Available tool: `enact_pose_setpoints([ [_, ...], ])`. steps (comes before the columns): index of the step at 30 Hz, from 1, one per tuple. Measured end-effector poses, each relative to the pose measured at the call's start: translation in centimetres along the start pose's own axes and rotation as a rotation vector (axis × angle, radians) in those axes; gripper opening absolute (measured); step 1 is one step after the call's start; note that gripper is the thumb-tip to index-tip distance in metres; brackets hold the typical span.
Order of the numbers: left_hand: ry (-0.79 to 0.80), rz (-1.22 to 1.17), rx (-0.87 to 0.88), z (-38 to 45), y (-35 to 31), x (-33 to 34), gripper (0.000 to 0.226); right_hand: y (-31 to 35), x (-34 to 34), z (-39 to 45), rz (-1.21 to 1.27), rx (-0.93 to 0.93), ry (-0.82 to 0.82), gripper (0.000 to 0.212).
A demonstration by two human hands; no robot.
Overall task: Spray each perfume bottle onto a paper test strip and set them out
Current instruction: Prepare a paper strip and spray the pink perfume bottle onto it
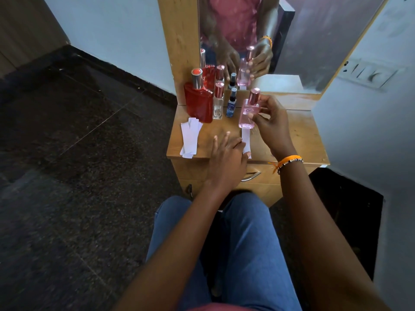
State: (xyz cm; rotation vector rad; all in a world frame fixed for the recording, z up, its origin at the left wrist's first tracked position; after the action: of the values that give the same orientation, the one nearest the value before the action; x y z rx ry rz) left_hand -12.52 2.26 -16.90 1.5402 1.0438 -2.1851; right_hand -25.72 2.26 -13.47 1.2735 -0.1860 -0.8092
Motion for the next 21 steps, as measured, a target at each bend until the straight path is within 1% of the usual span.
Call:
enact_pose_setpoints([
  [4, -0.015, -0.012, -0.002, -0.1, -0.1, 0.1, 0.037, -0.5, 0.4, -0.9, -0.035, -0.005, 0.036, 0.029],
  [9, -0.039, -0.02, -0.012, 0.1, -0.1, -0.1, 0.036, -1.1, 0.5, -0.8, -0.051, 0.018, 0.014, 0.028],
  [15, -0.037, 0.002, -0.018, 1.0, 0.0, 0.0, 0.038, -1.8, 0.7, 0.1, -0.054, 0.037, 0.026, 0.034],
  [21, -0.03, 0.002, -0.032, 2.1, 0.2, 0.0, 0.038, -1.8, 0.6, 1.3, -0.052, 0.018, 0.033, 0.03],
])
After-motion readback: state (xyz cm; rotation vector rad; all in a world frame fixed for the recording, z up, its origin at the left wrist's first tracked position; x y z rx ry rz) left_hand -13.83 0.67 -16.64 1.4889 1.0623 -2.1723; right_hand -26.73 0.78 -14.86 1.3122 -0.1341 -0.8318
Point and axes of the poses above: each hand's wrist, its own z-axis towards the middle knuckle, its own x-axis out of the palm, y = z × x, the point moved 5 cm from there along z, towards the middle knuckle, and after that the axes turned 2 degrees about z, right-handed, at the moved point
